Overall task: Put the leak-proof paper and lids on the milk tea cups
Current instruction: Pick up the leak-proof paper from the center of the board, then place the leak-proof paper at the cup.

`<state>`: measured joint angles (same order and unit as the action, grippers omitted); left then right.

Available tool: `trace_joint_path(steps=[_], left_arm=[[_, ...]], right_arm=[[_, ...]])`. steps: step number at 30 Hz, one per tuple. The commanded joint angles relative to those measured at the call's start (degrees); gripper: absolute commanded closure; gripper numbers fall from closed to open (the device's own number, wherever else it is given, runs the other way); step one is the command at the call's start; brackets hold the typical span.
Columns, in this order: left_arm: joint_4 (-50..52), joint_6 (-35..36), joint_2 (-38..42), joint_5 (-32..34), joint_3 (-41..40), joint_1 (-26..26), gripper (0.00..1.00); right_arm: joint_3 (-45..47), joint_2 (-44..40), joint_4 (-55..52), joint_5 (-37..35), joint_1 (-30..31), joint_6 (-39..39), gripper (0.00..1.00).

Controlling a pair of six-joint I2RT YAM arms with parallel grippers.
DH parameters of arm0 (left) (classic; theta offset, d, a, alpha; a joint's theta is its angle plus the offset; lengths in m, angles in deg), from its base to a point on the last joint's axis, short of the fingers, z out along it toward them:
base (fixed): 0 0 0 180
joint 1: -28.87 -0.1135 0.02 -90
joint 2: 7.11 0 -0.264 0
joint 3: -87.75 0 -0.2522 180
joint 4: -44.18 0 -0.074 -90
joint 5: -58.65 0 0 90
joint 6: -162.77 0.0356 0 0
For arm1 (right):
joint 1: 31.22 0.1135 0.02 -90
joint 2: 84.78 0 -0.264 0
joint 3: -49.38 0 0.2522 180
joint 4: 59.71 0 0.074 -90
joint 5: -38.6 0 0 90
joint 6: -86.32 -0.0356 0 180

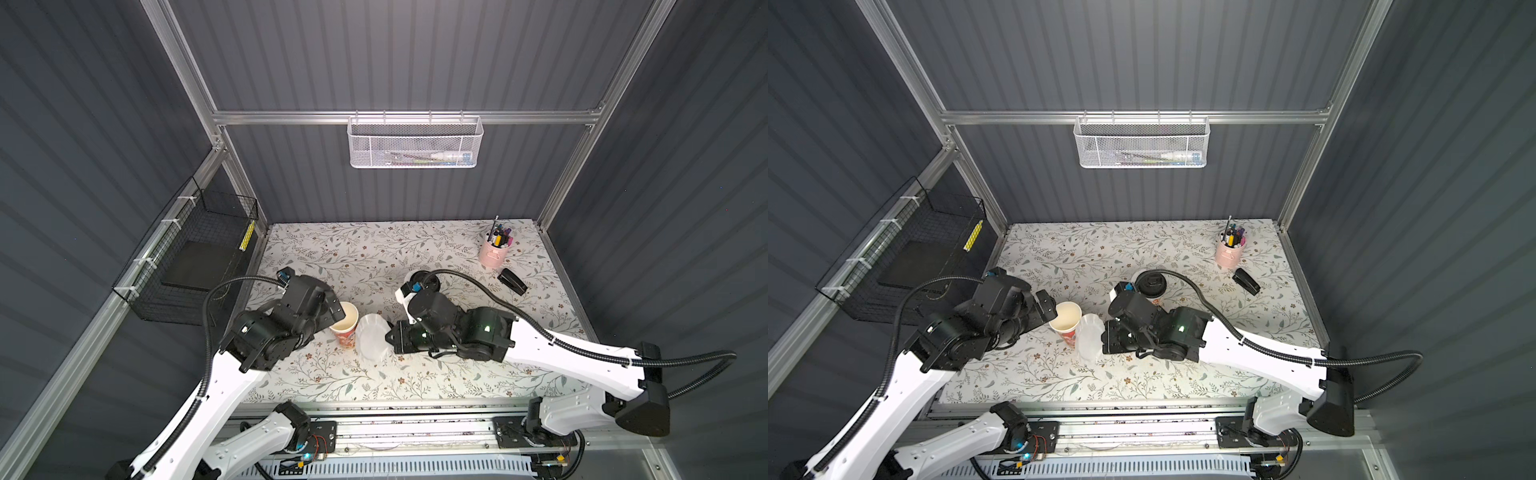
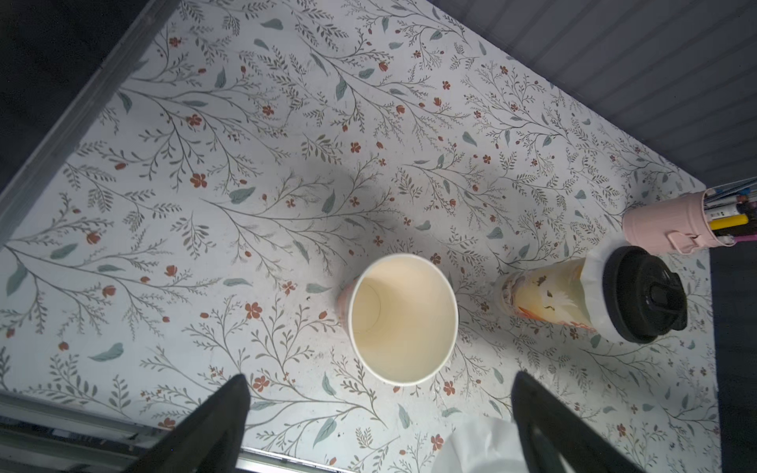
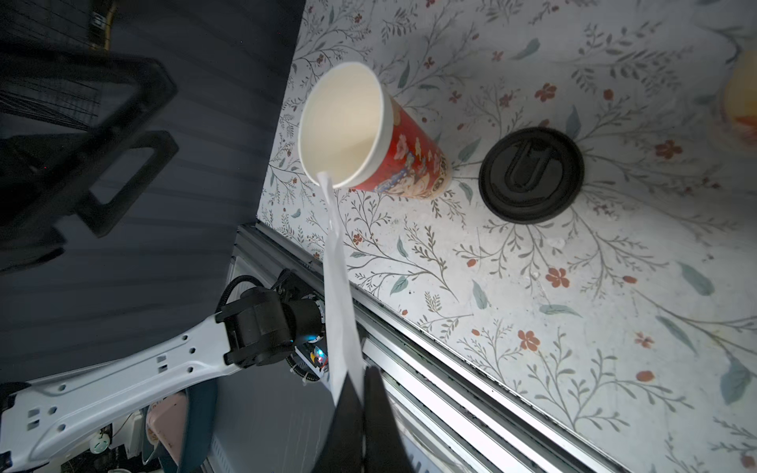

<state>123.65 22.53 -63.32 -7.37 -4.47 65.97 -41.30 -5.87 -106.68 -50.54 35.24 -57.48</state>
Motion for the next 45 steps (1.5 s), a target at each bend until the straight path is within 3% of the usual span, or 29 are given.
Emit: trace_joint_path(steps=[1,5,10,13,16,21,28,41,45], left_arm=[[-0.58,5.85,-2.62,1.90,3.56,-1.70,0.00],[-4.16,9.52,-5.37,-5.00,5.41,-8.84,0.00],[-7.27,13.24,-7.09,-19.20,5.37,-22.08,0.00],[-10.89,12.77,-7.35,-30.33,2.79,-30.42,0.00],[-13.27,10.75,-6.38,-36.95,-0.13,-35.47,0.00],[-11.44,8.28,-4.37,-40.55,-3.73,-37.54,0.02],[-8.25,7.61,-0.86,-42.39,-8.51,-37.54,0.12],[-9.37,10.42,-2.46,-46.85,-15.05,-37.52,0.22],[-9.94,10.35,-2.61,-47.57,-16.66,-37.54,0.25]], right_arm=[[-4.42,0.41,-5.70,-0.04,-1.76,2.91,1.00],[-8.26,3.50,-2.92,5.27,-4.61,3.53,1.00],[-12.08,9.36,0.10,10.97,-7.03,3.69,1.00],[-13.96,12.91,2.84,15.09,-7.63,2.78,1.00],[-14.70,16.11,6.12,17.76,-7.82,1.56,1.00],[-14.89,20.12,9.79,21.02,-8.69,0.40,1.00],[-15.05,23.88,10.38,21.43,-10.94,0.86,1.00],[-17.89,28.51,5.11,22.16,-13.21,3.70,1.00],[-18.47,29.10,3.67,22.26,-13.27,4.23,0.96]])
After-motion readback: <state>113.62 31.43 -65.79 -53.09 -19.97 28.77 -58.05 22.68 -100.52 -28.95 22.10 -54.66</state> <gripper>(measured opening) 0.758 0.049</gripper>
